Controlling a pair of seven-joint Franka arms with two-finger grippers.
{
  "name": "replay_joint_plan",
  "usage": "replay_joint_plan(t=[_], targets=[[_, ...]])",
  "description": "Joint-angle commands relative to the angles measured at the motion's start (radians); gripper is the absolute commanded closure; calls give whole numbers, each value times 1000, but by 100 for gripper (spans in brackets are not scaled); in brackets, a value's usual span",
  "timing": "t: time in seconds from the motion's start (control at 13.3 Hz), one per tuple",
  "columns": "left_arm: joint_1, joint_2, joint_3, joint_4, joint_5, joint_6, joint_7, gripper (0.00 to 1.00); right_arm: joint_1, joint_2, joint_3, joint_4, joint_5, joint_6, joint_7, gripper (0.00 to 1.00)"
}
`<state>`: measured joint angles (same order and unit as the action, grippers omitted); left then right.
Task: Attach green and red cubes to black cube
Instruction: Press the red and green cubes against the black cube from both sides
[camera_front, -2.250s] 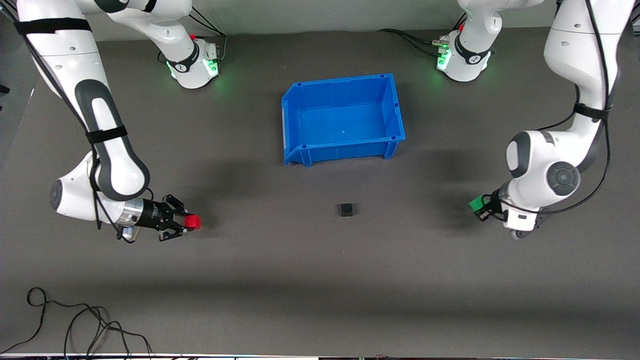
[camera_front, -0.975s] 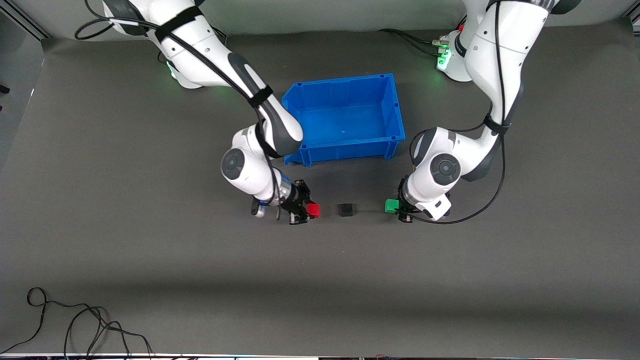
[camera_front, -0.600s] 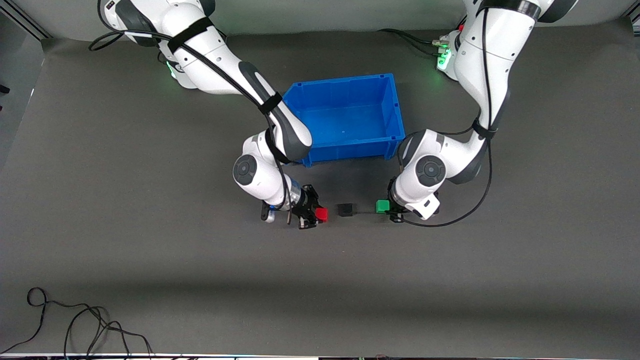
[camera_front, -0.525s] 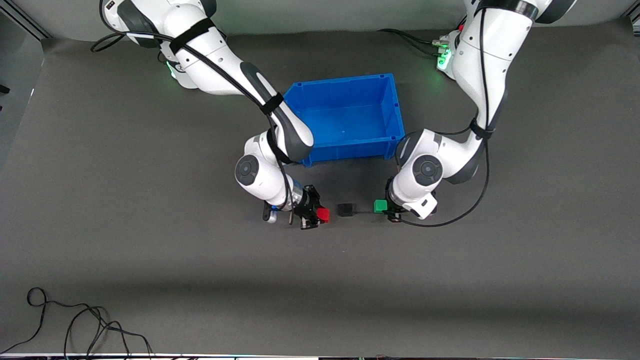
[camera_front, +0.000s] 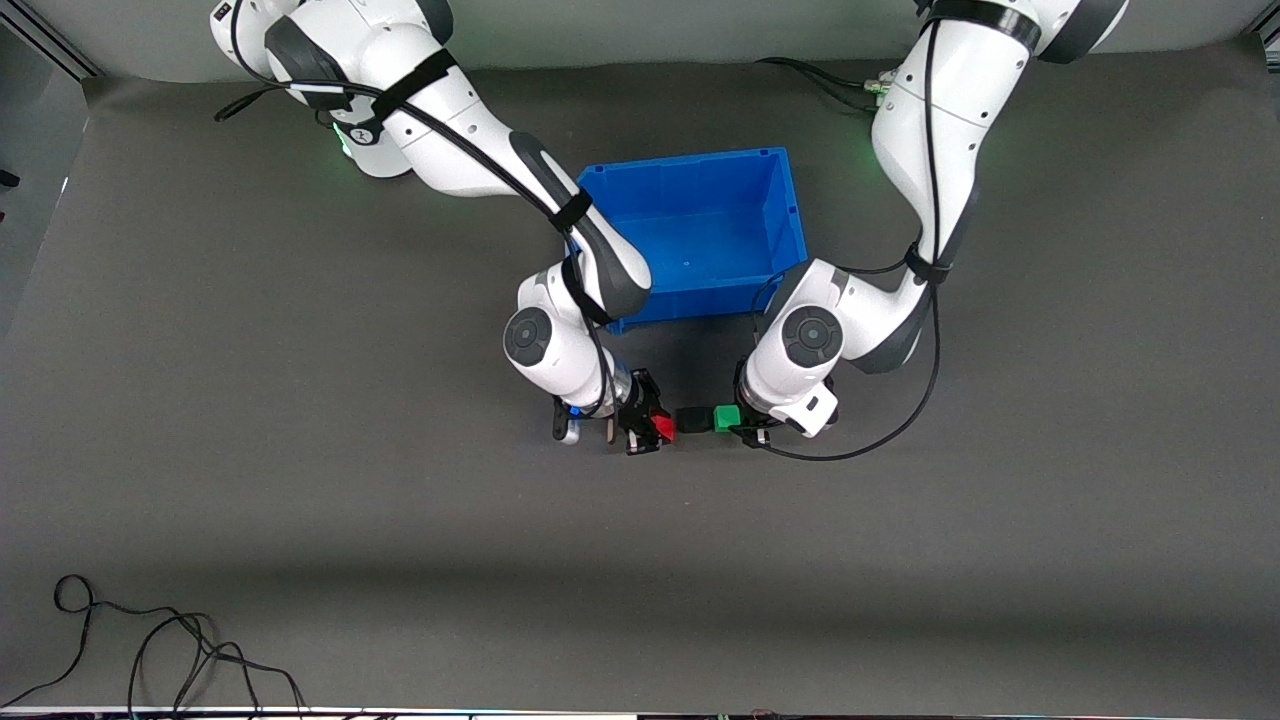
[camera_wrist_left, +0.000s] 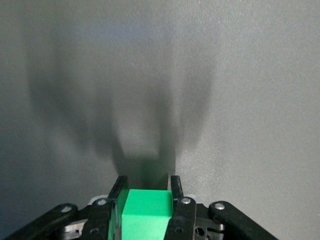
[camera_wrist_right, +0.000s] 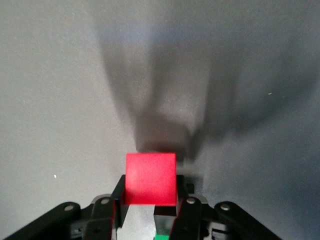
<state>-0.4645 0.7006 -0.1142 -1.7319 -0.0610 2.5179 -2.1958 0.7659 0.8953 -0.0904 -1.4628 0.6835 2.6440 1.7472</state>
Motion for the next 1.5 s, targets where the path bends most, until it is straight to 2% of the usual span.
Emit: replay_joint_plan(t=[0.0, 0.15, 0.38, 0.45, 0.67, 1.43], targets=[[-26, 54, 22, 67, 53, -11, -73, 100, 15, 30, -12, 35, -18, 17, 20, 58], [-28, 54, 22, 72, 59, -13, -84, 100, 15, 30, -12, 35, -18, 19, 20, 65], [-28, 53, 22, 78, 59, -13, -87, 100, 15, 28, -12, 35, -18, 17, 20, 65], [-29, 51, 22, 78, 59, -14, -87, 100, 16, 28, -12, 35, -18, 19, 20, 73], [-31, 50, 22, 78, 62, -16, -85, 100, 16, 28, -12, 42, -16, 19, 20, 86], [-34, 39, 22, 74, 76, -80, -85, 100, 32, 28, -11, 39, -16, 43, 21, 86]])
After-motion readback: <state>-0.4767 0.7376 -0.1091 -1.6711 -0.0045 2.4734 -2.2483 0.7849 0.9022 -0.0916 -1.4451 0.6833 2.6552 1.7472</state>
